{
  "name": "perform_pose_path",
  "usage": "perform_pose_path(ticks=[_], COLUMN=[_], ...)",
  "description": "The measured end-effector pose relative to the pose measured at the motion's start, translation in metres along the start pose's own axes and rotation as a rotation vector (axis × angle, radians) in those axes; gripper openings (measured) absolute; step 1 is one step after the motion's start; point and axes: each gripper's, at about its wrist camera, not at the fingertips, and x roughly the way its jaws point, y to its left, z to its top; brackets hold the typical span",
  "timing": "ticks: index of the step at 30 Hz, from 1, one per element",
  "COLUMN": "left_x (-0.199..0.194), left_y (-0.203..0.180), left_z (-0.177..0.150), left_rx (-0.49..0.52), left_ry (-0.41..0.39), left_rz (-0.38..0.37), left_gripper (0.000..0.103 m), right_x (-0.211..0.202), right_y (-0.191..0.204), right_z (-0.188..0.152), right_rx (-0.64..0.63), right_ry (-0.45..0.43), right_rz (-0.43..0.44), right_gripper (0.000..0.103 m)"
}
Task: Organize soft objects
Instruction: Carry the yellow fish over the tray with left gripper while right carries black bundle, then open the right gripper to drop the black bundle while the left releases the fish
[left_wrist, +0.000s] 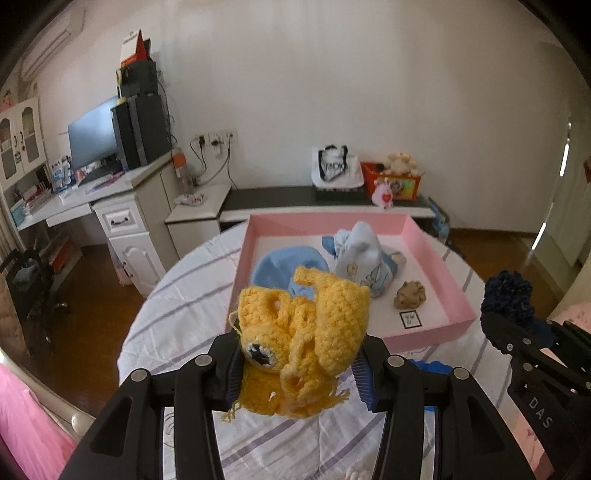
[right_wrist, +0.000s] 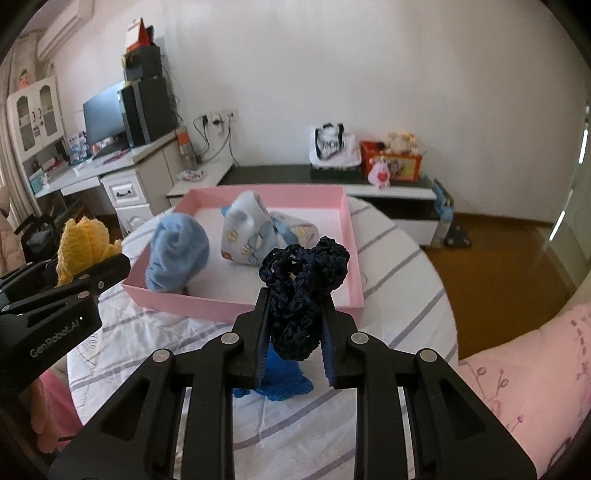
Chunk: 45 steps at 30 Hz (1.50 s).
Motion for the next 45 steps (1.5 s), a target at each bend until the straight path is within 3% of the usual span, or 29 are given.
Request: perform_pose_path(ticks=[14,23,29,32,38,40,45], left_x=[0.108,0.155,0.176,0.19,0.199,0.201,0.2], left_y=[-0.012,-0.022,-0.032,-0.037,-0.039,-0.04,-0.032], left_z=[0.068,0.092,0.089,0.092,0.083,0.081,0.081], left_rx=[0.006,0.027,0.036,0.043,0.051,0.048,0.046], left_ry=[0.106,0.12,0.124,0.132,0.149,0.156,0.154], left_rz=[-0.03,-0.025,-0.025,-0.025,-0.028,-0.031,-0.026], left_gripper=[0.047,0.047,0.047,0.047,0.052,0.06,0.077], right_x=[0.049,0.079,0.089,0.091,0.088,0.084,0.079], right_y=[-0.022,-0.029,-0.031,-0.032,-0.035,-0.039,-0.049], right_z=[0.01,0.02,0.025,0.025,0.027,0.027,0.028], right_rx=[0.04,0.053,0.046,0.048,0.058,0.072,0.095], right_ry=[0.074,0.13,0.135,0.132,0.109,0.099,0.09], right_rz=[-0.01,0.026,0.036,0.04,0.023,0.024,0.008], right_gripper=[0.022,0.022,0.024,0.03,0.055,0.064,0.068])
